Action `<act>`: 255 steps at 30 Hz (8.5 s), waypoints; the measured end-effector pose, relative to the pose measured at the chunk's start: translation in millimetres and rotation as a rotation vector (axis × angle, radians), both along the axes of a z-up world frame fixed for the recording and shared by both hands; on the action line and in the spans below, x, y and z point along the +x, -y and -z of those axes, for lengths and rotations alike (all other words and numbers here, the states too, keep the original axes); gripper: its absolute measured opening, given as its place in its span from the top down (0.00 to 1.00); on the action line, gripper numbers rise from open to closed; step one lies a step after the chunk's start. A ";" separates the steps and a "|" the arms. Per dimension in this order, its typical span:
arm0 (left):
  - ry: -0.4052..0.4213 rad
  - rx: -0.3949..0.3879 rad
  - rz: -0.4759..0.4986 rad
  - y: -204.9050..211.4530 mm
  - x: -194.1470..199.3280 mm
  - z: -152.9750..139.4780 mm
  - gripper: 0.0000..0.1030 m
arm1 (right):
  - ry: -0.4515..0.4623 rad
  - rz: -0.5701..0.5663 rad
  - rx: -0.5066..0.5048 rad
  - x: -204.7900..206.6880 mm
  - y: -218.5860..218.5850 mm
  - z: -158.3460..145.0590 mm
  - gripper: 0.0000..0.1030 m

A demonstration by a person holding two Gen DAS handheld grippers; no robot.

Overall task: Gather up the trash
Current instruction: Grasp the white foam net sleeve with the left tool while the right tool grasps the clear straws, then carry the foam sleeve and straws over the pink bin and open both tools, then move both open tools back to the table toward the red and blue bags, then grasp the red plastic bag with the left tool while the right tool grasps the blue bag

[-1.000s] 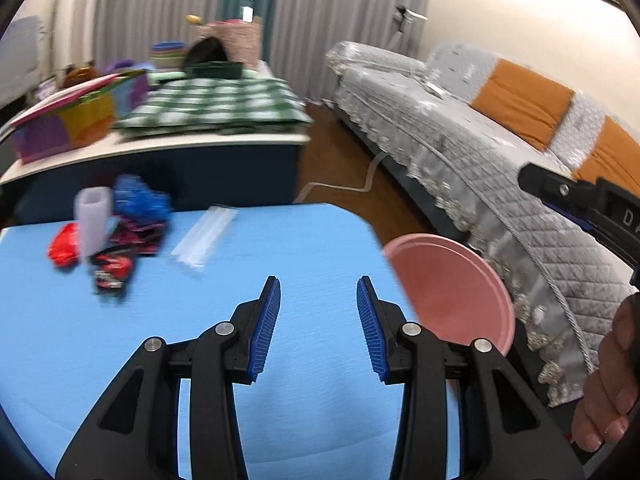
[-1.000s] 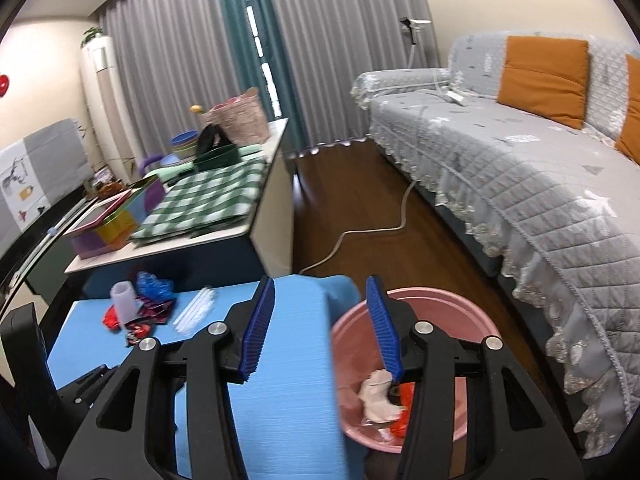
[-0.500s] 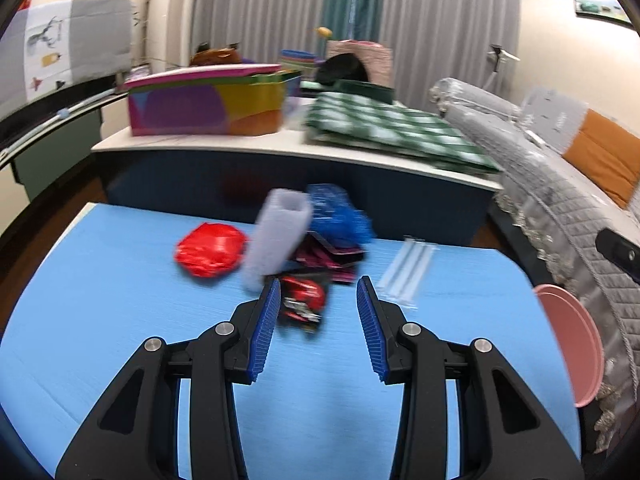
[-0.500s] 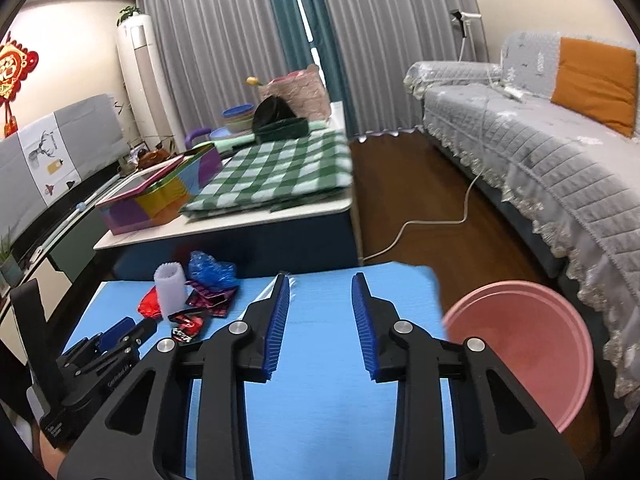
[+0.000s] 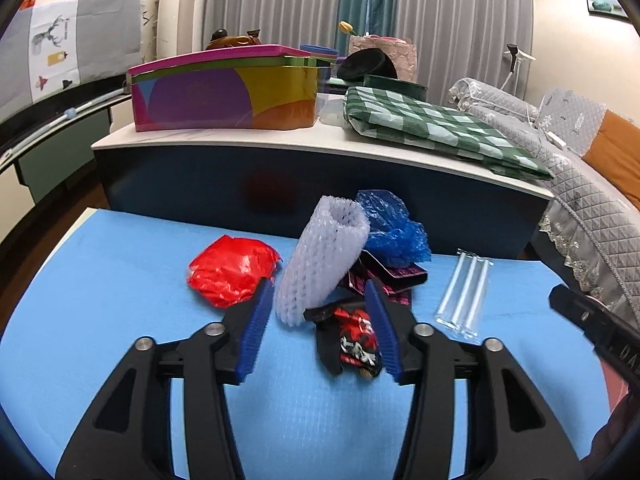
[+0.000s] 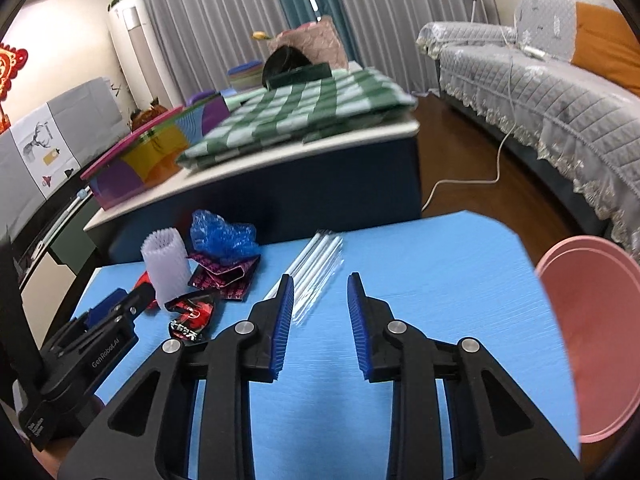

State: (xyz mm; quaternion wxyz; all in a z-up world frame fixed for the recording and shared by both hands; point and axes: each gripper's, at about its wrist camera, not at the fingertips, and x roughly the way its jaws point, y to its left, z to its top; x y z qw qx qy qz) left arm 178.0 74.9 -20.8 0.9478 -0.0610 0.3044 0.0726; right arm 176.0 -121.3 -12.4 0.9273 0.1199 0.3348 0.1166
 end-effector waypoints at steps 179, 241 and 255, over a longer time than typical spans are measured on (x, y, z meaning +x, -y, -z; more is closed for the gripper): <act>-0.022 -0.057 0.373 178.1 -23.1 -30.7 0.65 | 0.048 0.289 -0.129 -43.7 138.8 -45.7 0.62; -0.199 -0.073 -0.253 -71.9 61.1 36.1 0.30 | -0.038 -0.285 -0.026 98.4 -113.3 28.4 0.87; -0.151 -0.046 -0.241 -58.5 39.1 6.2 0.31 | 0.023 -0.237 -0.035 75.4 -86.7 -1.3 0.96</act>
